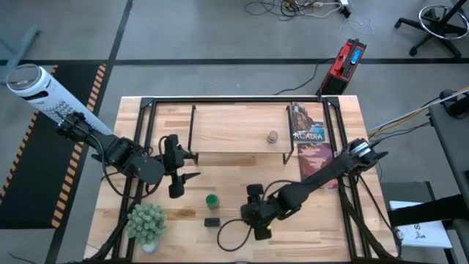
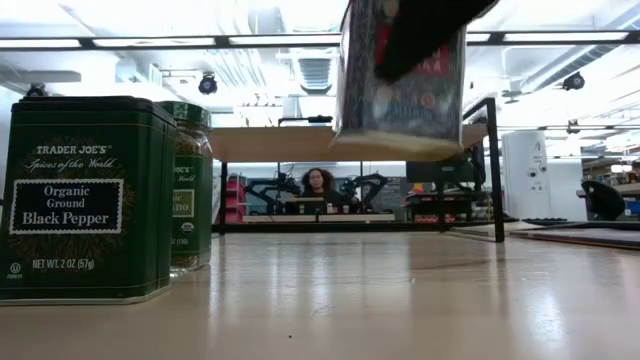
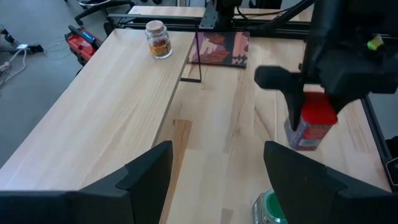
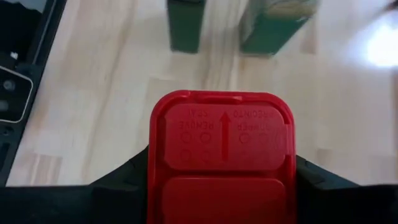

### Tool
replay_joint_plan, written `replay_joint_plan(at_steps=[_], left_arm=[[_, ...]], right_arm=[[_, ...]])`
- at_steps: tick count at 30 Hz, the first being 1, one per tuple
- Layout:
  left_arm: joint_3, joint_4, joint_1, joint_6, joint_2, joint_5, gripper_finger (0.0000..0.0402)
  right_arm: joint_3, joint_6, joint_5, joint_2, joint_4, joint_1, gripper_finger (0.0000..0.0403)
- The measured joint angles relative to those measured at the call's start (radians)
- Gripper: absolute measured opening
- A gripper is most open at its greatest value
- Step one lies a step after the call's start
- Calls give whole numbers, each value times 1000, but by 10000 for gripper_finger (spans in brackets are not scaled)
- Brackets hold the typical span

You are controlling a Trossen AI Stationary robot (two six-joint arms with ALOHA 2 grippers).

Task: Shelf spices
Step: Put the red seasoning can on the shelf

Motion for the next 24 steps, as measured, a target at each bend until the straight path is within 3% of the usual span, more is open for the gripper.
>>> replay_joint_plan(at_steps=[17, 24], left_arm=[[0, 104, 0, 55, 0, -13, 242], [0, 114, 0, 57, 0, -46, 242]], right_arm=[[1, -189, 5, -300, -93, -203, 195], [55, -270, 2, -332, -158, -304, 190]])
